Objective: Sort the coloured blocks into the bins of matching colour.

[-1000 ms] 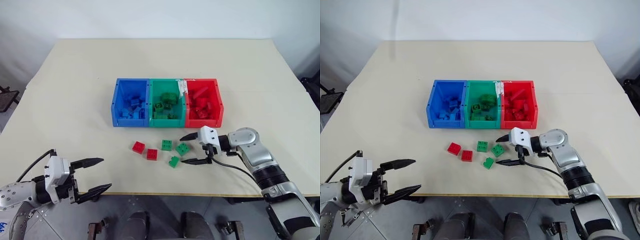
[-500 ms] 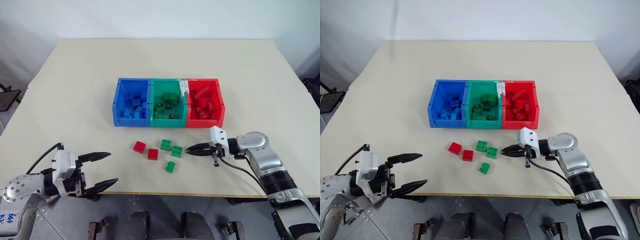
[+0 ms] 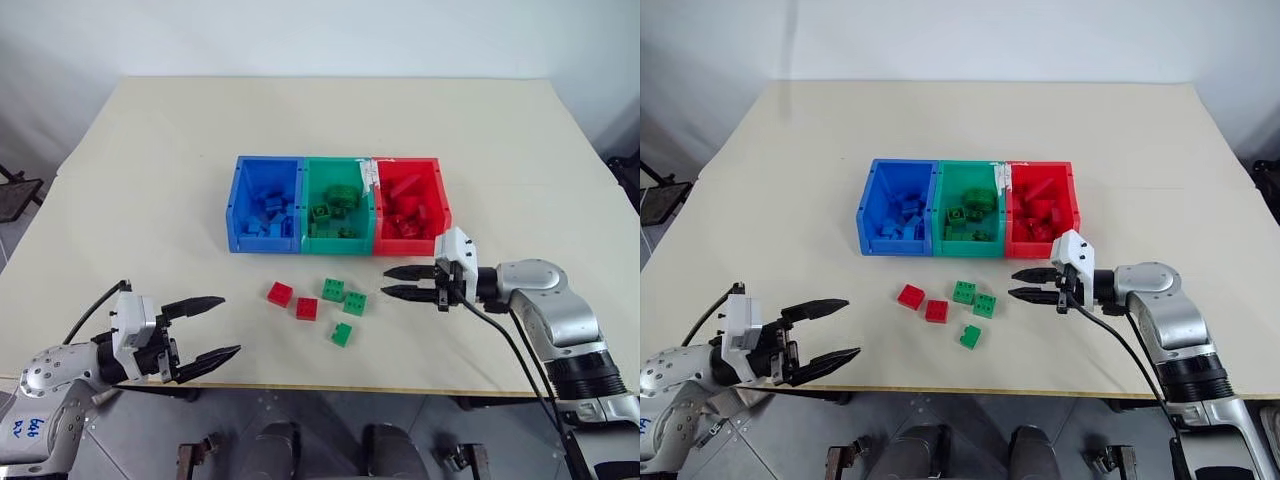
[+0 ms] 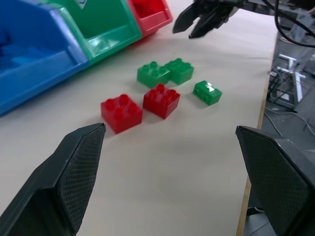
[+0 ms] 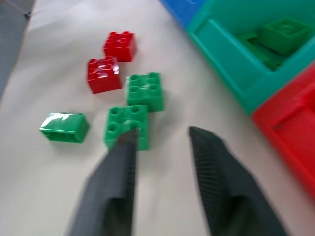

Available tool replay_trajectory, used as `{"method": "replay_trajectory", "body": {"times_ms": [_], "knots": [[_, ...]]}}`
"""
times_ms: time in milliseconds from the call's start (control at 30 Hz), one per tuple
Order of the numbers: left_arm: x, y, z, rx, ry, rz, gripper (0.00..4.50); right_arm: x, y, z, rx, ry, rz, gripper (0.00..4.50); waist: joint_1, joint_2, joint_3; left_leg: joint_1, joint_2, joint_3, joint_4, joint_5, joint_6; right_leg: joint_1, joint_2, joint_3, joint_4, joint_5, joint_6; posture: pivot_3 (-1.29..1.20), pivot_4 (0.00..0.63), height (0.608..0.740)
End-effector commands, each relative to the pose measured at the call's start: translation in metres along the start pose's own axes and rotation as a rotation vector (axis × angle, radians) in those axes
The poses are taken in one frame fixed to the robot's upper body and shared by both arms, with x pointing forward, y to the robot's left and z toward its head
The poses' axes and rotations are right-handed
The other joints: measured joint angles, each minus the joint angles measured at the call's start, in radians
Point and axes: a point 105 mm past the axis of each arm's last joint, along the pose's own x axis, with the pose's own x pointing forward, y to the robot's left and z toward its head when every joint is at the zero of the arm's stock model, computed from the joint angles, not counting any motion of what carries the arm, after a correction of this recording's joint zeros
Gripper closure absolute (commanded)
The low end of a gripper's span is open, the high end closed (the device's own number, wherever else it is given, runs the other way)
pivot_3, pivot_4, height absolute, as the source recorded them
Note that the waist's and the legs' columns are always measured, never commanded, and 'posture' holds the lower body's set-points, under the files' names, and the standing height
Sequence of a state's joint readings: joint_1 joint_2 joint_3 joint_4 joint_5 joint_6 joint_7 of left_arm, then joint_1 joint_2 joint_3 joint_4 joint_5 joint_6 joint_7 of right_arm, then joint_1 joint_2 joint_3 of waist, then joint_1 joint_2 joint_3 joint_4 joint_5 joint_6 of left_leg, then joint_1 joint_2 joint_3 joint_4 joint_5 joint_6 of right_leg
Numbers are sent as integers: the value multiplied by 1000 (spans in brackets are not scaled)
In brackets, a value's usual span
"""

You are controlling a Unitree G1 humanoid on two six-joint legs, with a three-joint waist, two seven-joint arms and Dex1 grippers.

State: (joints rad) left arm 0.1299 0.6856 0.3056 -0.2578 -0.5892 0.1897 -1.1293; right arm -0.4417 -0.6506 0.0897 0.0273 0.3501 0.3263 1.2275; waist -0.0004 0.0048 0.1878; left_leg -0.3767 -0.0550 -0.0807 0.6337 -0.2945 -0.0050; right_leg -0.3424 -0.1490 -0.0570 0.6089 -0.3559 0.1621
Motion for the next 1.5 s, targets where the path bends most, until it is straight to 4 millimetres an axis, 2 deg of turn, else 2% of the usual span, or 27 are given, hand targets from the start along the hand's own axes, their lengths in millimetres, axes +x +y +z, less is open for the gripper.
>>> {"method": "replay_trajectory", "body": {"times_ms": [33, 233, 500, 600, 700, 867, 1000, 1133, 1333, 1367, 1500], "knots": [[3, -3, 2, 11, 12, -50, 0, 17, 11, -2, -23, 0, 43, 1516, -2, 0, 0, 0, 0, 0, 0, 0, 0, 0, 0, 0, 0, 0, 0, 0, 150, 740], [5, -6, 0, 12, 26, -66, 0, 36, 8, -15, -26, 38, 22, 1516, -3, 0, 0, 0, 0, 3, -1, 0, 0, -2, 0, 3, 3, 0, 0, 0, 150, 740], [1, -8, -1, 4, 24, -24, 0, 48, 9, -24, -26, 57, 22, 1516, -3, 0, 0, 0, 0, 3, 0, 0, 1, -2, 0, 3, 2, 0, 0, 0, 150, 740], [-1, -8, -1, 4, 21, -7, 0, 51, 14, -22, -35, 37, 35, 2140, -4, 0, 0, 1, 0, 3, 0, -1, 0, -2, 0, 4, 3, 0, 0, 0, 150, 740], [-1, -7, 0, 8, 11, 9, 0, 48, 14, -16, -54, 5, 27, 3026, -3, 0, 0, 1, 0, 3, -1, -1, 0, -2, 0, 4, 3, 0, 0, 0, 150, 740], [-6, 5, 10, -44, -63, 144, 0, 30, -1, 10, -73, -85, -50, 3051, -3, 0, 0, 1, 0, 4, 0, -1, 0, -2, 0, 4, 3, 0, 0, 0, 150, 740], [-11, 11, 15, -33, -99, 234, 0, 27, -25, 50, -48, -192, -154, 3051, -7, 0, 0, 1, 1, 5, 0, -1, 0, -3, 0, 5, 3, 0, 0, 0, 150, 740], [-13, 12, 15, -30, -107, 277, 0, 37, -56, 87, -52, -258, -290, 3051, -15, 0, 0, 1, 2, 6, 0, -1, 0, -5, 1, 6, 4, 0, 0, 0, 150, 740], [-12, 12, 15, -24, -110, 284, 0, 59, -81, 98, -79, -215, -417, 3051, -12, 0, 0, 0, 0, 6, -1, -2, 0, -8, 0, 7, 12, 0, 0, 0, 150, 740], [-11, 13, 15, -20, -107, 280, 0, 61, -80, 99, -92, -218, -398, 2290, -12, 0, 0, -1, 0, 6, 0, -2, 0, -9, 0, 8, 12, 0, 0, 0, 150, 740], [-9, 14, 16, -10, -95, 252, 0, 59, -82, 99, -113, -233, -389, 990, -16, 0, 0, -4, 0, 7, 0, -2, 0, -14, 0, 8, 14, 0, 0, 0, 150, 740]]}}
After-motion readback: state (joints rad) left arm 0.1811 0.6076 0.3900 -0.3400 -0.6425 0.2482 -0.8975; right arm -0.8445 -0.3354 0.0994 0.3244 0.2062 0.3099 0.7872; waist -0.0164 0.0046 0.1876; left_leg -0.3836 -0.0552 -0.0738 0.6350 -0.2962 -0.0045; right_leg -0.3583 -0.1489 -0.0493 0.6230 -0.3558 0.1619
